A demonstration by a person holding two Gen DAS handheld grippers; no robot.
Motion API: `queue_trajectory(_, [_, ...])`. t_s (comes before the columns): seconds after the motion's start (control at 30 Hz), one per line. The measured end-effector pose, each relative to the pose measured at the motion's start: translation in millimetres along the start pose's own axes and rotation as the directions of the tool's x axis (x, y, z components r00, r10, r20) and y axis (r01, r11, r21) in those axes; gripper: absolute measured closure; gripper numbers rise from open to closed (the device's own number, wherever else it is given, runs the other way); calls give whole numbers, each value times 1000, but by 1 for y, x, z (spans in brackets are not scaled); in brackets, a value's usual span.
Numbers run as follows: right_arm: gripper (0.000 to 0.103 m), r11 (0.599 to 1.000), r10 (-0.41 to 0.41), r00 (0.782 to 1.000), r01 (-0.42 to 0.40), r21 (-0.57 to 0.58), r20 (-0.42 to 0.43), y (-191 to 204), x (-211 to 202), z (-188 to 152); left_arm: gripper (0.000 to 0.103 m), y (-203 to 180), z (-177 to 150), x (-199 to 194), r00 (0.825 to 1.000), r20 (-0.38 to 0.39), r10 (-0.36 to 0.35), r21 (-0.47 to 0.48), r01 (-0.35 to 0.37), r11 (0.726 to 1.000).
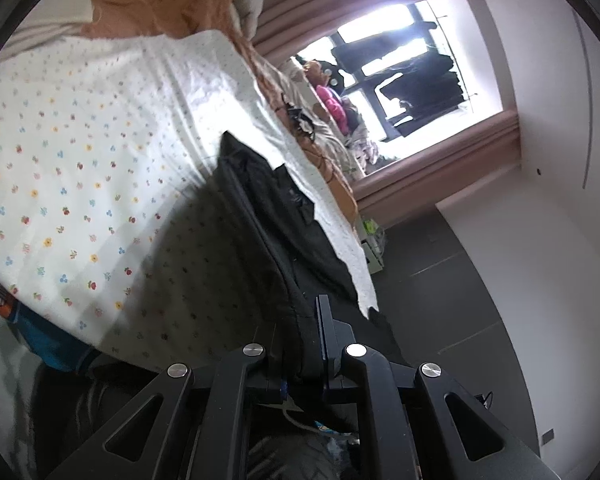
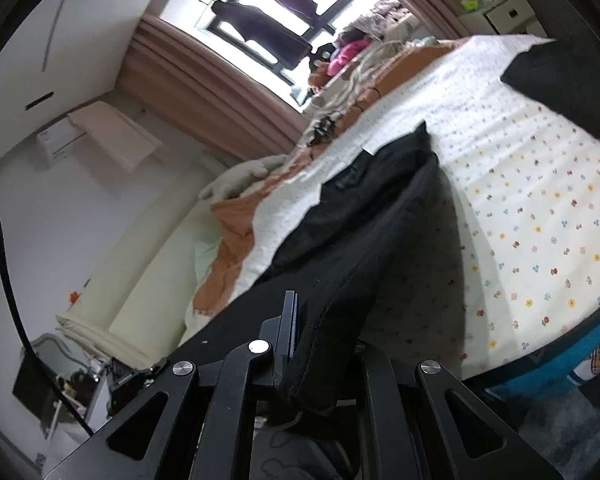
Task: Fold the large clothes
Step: 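Lift the held hem with both grippers and carry it toward the collar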
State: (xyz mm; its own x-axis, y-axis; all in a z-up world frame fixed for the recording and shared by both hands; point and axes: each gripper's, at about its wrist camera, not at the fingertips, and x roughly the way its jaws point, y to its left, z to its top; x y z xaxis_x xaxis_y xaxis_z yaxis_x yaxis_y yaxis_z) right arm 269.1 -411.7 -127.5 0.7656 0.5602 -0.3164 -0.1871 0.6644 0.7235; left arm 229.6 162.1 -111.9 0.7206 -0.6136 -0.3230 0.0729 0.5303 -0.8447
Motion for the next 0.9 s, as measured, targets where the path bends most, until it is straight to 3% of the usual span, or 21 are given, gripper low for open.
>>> queue_trajectory(0.33, [94,996,65,996,-61,-68,56,40,-51,-4,93,-56,-16,-50,996,47,-72,112,67,991])
queue_trajectory(0.63, [94,974,160,978,-135,-180,134,93,-91,8,92,-109,-19,-110,976,127,-179,218,149,964])
queue_trajectory(0.9, [94,965,185,968,-147,-216,167,106,-85,34,92,-135,5,-113,966,164,-198,283,146,948])
